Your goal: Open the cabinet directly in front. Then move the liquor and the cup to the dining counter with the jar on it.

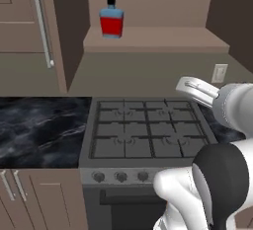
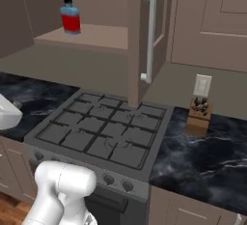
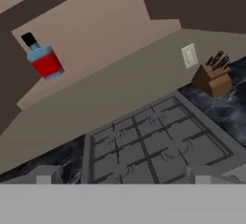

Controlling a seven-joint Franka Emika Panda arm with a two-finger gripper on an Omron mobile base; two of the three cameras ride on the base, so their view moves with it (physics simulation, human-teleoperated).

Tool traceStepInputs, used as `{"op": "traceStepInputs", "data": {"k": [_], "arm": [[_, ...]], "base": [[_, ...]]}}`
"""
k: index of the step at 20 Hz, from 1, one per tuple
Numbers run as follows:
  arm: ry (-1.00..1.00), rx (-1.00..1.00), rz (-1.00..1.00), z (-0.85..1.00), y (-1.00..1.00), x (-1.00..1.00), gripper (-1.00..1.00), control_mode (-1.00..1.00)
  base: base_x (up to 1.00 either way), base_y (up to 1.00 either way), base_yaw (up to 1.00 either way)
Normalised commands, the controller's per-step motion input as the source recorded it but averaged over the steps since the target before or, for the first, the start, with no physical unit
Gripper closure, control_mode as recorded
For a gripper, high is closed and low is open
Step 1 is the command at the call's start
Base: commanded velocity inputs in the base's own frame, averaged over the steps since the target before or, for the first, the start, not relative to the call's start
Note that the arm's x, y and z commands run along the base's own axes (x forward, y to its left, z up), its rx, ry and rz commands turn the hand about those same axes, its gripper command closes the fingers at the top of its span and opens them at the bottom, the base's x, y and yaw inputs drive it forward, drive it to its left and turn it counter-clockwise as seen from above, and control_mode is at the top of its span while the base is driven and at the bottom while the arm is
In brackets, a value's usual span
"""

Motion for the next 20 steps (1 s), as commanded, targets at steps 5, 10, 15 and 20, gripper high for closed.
{"op": "traceStepInputs", "data": {"k": [5, 10, 15, 20], "arm": [[0.00, 0.00, 0.00, 0.00, 0.00, 0.00, -1.00, 1.00], [0.00, 0.00, 0.00, 0.00, 0.00, 0.00, -1.00, 1.00], [0.00, 0.00, 0.00, 0.00, 0.00, 0.00, -1.00, 1.00], [0.00, 0.00, 0.00, 0.00, 0.00, 0.00, -1.00, 1.00]], "base": [[0.93, 0.11, -0.11], [0.79, 0.70, -0.20], [0.21, 0.12, -0.07], [0.24, 0.00, 0.00]]}}
